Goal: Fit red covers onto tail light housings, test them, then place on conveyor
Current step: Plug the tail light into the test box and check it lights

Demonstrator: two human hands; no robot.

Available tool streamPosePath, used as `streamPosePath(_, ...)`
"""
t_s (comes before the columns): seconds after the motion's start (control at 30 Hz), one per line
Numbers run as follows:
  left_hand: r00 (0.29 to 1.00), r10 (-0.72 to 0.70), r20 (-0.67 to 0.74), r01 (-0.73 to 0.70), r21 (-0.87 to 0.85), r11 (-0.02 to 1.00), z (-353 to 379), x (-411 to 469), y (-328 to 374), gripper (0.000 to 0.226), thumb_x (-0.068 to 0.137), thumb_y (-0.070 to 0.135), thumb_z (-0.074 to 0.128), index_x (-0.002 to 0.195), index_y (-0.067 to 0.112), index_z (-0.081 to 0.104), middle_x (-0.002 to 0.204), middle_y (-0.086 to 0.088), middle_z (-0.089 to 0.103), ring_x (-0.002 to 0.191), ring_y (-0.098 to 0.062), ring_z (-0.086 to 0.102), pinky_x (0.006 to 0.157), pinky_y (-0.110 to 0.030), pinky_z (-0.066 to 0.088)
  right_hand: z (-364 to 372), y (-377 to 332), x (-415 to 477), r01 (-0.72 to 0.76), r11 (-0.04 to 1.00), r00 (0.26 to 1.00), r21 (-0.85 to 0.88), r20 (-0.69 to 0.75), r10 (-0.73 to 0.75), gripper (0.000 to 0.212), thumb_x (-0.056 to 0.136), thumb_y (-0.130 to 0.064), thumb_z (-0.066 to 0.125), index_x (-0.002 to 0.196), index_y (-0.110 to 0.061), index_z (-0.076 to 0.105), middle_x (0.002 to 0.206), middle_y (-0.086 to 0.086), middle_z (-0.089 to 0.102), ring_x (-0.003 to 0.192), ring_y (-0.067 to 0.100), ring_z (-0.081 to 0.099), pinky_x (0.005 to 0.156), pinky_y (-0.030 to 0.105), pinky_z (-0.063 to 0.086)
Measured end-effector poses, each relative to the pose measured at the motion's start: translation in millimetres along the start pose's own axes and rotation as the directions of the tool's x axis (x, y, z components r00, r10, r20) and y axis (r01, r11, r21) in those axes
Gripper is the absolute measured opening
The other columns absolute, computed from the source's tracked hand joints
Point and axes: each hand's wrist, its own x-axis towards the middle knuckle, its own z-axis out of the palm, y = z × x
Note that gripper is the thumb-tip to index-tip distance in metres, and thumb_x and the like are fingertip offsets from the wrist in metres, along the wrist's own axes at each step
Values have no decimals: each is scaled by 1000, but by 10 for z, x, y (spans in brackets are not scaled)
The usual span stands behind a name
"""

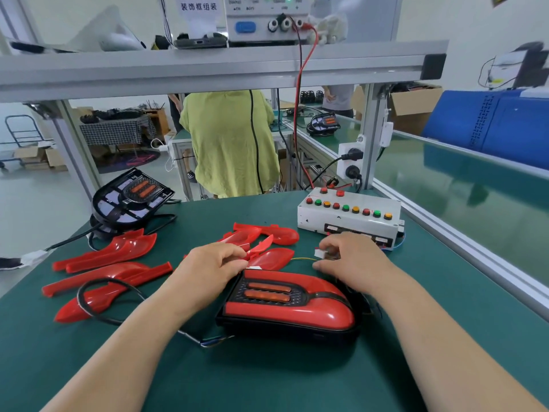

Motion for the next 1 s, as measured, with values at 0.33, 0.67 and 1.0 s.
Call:
streamPosePath(0.33, 971, -227, 78, 185, 358, 915, -211, -163, 261, 58, 97, 63, 36, 61, 19, 49, 66, 1, 60, 80, -23, 61, 80, -36, 48, 96, -258, -117, 188, 982, 975, 5, -121, -186, 20, 93, -22, 57, 98, -26, 76, 100, -8, 72, 98, 15, 62, 85, 34, 48)
streamPosePath(0.67, 892, -278, 355, 378, -250, 891, -93, -217, 259, 74, 81, 73, 51, 84, 1, 66, 75, -10, 71, 69, -28, 69, 75, -42, 57, 97, -259, -134, 117, 989, 992, 92, -62, -112, 26, 97, -19, 50, 103, -23, 75, 99, -6, 73, 96, 12, 62, 87, 30, 48)
streamPosePath(1.0, 886, -285, 366, 456, -569, 685, -75, -168, 185, 26, 93, 23, 63, 91, 0, 76, 90, -25, 71, 71, -27, 64, 70, -34, 48, 82, -219, -84, 117, 966, 988, 230, -128, -89, 25, 97, -18, 50, 94, -23, 74, 79, -20, 65, 89, 8, 64, 85, 27, 48)
